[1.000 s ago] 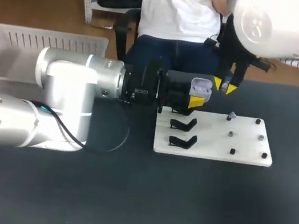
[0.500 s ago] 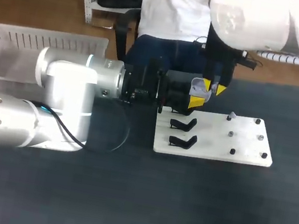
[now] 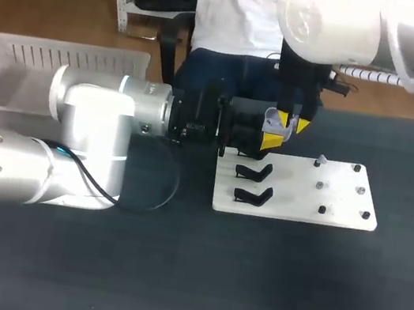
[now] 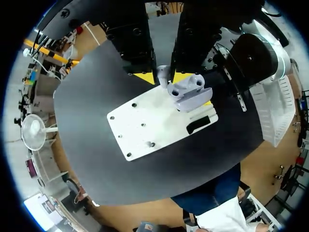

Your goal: Pick up each earbud case from the left stands, insert the matching earbuds, close the lid, and place the case in the box.

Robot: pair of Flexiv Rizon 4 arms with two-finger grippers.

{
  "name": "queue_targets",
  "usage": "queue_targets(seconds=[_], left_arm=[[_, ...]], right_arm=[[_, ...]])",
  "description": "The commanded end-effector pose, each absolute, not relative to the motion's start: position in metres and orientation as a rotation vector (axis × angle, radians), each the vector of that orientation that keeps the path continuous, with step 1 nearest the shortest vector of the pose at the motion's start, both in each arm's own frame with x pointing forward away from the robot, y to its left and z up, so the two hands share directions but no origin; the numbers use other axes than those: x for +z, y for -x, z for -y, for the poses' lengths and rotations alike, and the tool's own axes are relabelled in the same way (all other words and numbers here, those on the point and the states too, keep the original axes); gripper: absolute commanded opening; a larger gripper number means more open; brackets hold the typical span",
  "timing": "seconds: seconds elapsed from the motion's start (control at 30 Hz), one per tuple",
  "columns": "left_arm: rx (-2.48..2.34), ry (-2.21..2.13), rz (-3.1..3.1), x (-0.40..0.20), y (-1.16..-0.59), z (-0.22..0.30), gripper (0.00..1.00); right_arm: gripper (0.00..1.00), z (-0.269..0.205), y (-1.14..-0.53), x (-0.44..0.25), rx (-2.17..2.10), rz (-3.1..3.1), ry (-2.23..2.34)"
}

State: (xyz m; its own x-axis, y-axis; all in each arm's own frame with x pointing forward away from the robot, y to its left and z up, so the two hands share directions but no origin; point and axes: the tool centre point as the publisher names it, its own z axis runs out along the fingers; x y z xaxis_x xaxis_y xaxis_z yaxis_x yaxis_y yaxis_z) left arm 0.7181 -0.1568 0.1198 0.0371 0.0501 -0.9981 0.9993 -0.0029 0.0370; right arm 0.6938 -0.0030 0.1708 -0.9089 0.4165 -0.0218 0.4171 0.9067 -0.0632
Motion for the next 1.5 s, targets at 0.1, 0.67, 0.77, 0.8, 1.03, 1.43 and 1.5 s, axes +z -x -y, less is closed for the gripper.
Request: queue_targets(seconds=[0.1, 0.67, 0.77, 0.8, 1.03, 1.43, 1.5], left_arm=[[-1.155, -1.259, -1.214, 0.1189, -0.7169, 0.1569, 0.0], [-1.155, -1.259, -1.214, 0.1189, -0.7169, 0.1569, 0.0], [-1.155, -1.259, -1.214, 0.1189, -0.7169, 0.1569, 0.0], [-1.155, -1.259, -1.214, 0.1189, -0.7169, 0.1569, 0.0], [-1.155, -1.259, -1.214, 0.1189, -0.7169, 0.1569, 0.0], [-1.155, -1.259, -1.214, 0.1189, -0.7169, 0.1569, 0.0], [-1.155, -1.259, -1.214, 0.1189, -0.7169, 0.1569, 0.0]], right_arm=[[0.0, 0.0024, -0.6948, 0.1704, -0.116, -3.064, -0.674], [0.0, 0.0026, -0.6971, 0.1701, -0.122, -3.07, -0.683], [0.0, 0.002, -0.6975, 0.1708, -0.126, -3.069, -0.68], [0.0, 0.0018, -0.6976, 0.171, -0.126, -3.069, -0.68], [0.0, -0.0001, -0.6989, 0.1716, -0.128, -3.071, -0.675], [0.0, -0.0022, -0.701, 0.1731, -0.122, -3.069, -0.674], [0.0, -0.003, -0.7017, 0.1727, -0.122, -3.069, -0.672]])
